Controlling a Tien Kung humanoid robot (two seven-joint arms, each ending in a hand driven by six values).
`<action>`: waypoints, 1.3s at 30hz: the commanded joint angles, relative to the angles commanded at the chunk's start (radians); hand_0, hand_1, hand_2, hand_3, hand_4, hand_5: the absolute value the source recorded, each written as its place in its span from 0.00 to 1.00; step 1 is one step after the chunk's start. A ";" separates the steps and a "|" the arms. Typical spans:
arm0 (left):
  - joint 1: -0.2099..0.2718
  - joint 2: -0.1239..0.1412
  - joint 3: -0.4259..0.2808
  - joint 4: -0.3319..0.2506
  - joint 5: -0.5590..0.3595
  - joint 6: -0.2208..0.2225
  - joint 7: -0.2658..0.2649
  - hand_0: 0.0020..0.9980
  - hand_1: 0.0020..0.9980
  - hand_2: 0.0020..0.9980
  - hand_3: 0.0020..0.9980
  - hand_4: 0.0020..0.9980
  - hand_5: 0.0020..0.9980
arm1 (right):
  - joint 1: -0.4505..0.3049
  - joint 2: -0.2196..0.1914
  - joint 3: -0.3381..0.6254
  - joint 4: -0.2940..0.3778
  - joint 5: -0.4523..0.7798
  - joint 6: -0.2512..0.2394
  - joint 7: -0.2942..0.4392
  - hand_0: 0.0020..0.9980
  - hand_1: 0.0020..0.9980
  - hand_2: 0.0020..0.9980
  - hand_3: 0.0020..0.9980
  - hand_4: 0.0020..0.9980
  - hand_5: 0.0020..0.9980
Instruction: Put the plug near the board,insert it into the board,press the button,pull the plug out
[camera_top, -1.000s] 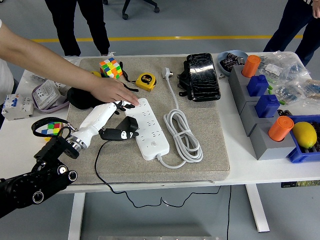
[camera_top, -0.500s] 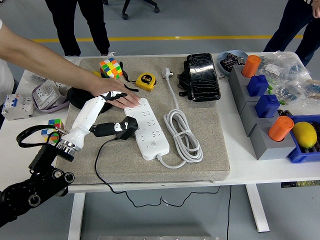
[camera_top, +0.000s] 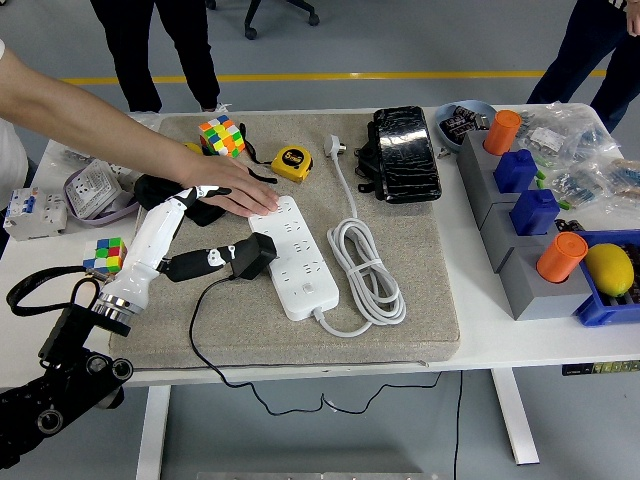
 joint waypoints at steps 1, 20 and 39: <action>0.005 0.002 -0.001 -0.002 0.002 0.000 0.000 0.78 0.79 0.79 0.75 0.94 0.54 | 0.000 0.000 0.002 0.000 0.000 0.000 0.000 0.58 0.66 0.64 0.55 0.94 0.49; 0.033 0.012 0.014 0.001 0.026 0.003 0.022 0.79 0.79 0.79 0.75 0.94 0.54 | -0.001 0.001 0.004 0.002 0.000 -0.002 0.007 0.57 0.66 0.64 0.55 0.94 0.49; 0.013 0.010 0.066 0.023 0.032 -0.032 0.086 0.78 0.79 0.78 0.74 0.93 0.54 | -0.004 0.002 0.005 0.004 -0.001 -0.003 0.009 0.58 0.66 0.64 0.55 0.93 0.49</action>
